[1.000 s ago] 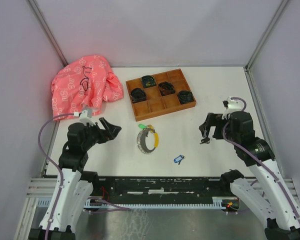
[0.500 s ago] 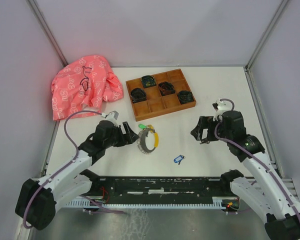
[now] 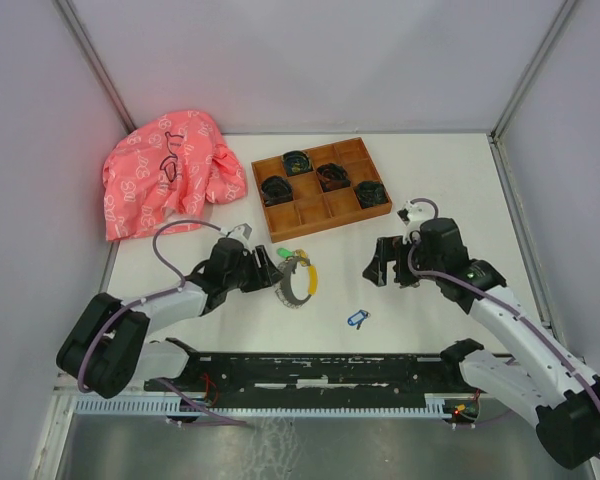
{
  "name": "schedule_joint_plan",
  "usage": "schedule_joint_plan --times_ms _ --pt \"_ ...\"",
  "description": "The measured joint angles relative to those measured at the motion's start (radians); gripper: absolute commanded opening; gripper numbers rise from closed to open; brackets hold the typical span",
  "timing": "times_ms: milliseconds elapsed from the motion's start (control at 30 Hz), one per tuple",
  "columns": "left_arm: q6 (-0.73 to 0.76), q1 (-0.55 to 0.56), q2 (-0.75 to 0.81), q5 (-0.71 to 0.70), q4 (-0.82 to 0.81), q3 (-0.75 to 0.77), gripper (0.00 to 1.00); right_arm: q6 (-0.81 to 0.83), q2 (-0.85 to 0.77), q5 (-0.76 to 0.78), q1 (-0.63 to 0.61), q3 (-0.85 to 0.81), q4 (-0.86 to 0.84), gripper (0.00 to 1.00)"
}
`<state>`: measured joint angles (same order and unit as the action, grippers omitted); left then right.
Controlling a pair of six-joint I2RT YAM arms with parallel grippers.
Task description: Put the keys on the keyring
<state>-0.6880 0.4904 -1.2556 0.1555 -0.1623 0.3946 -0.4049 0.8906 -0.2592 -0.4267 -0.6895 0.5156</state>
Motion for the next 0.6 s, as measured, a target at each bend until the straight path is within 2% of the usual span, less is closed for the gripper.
schedule_joint_plan --times_ms 133,333,600 --pt "-0.015 0.016 -0.040 0.031 -0.066 -0.014 0.61 -0.003 0.029 0.001 -0.037 0.000 -0.028 0.98" --pt "-0.063 0.100 -0.128 0.056 -0.195 -0.016 0.54 -0.012 0.072 0.001 -0.085 0.000 -0.062 0.97" --pt "-0.154 0.254 -0.286 0.063 -0.382 0.033 0.59 -0.005 0.098 0.008 -0.104 0.000 -0.075 0.90"
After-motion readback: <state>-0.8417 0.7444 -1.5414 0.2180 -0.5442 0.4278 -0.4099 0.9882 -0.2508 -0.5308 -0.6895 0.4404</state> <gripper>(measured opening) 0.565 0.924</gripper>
